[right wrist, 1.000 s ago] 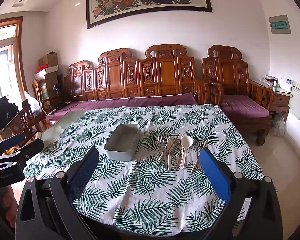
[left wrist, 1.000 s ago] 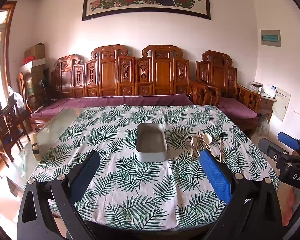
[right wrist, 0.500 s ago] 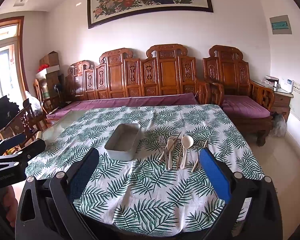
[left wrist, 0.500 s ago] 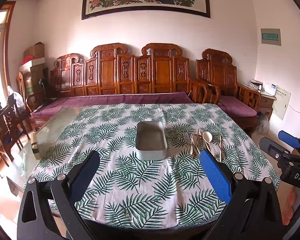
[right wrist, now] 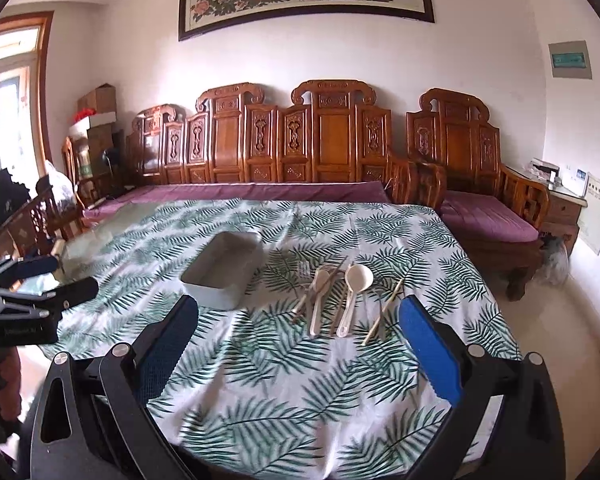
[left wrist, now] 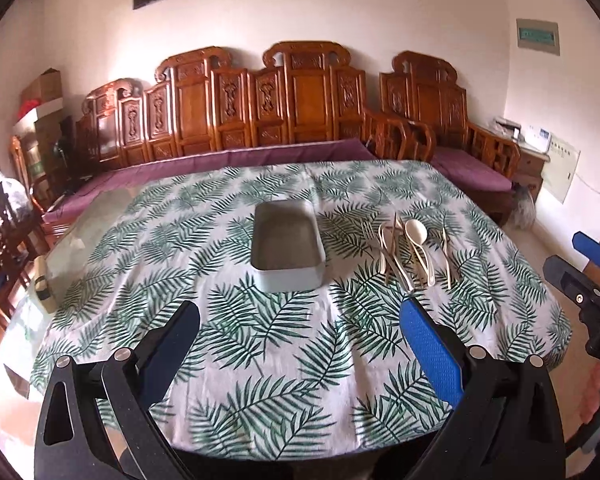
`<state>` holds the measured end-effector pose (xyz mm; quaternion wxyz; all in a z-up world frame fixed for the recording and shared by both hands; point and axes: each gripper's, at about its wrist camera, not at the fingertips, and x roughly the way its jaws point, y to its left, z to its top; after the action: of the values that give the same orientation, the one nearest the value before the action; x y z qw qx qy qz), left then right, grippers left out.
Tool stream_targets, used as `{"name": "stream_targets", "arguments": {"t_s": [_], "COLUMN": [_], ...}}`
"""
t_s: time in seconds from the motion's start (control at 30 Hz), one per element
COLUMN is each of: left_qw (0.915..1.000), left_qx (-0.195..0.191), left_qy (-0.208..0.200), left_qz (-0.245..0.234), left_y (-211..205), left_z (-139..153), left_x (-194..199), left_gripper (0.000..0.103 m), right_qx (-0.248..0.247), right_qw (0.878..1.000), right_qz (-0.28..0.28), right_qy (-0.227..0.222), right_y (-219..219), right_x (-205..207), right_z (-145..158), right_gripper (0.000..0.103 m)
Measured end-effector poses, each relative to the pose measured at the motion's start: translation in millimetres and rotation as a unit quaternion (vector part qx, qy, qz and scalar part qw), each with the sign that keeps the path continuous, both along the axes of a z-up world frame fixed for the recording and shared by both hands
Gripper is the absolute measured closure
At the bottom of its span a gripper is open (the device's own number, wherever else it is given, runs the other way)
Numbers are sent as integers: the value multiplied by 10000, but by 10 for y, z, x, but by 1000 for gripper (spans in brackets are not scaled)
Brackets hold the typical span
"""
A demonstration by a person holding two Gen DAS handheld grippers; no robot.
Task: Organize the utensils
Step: 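Move the left tool to the metal fork and close on it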
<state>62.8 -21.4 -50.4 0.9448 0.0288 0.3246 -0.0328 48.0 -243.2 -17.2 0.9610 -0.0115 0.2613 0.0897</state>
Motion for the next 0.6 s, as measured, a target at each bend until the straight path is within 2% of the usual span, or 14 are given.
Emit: {"name": "stream_targets", "arguments": {"t_s": [0.23,0.37,0.5,0.6], "left_qw": [9984,9963,9942,9920], "left_qx": [18,169,267,306], "left_qy": [382,557,713,853], "left_qz": [-410,-640,-765,-881], "left_y": [-249,-461,-700,-879], "left_z": [-275,-421,-560,-662], "left_x": [497,788,1051,1213], "left_gripper": [6,6,6,6], "right_qx": [-265,-150,30,109], "right_qw": [9992,9982,9956,9949], "right_qz": [35,129,158,121], "right_qy": [283,558,922,995], "right_y": [-289,-441,-597,-707], "right_x": [441,674,920,1018], "right_z": [-304,-439,-616,-710], "right_gripper": [4,14,34,34]}}
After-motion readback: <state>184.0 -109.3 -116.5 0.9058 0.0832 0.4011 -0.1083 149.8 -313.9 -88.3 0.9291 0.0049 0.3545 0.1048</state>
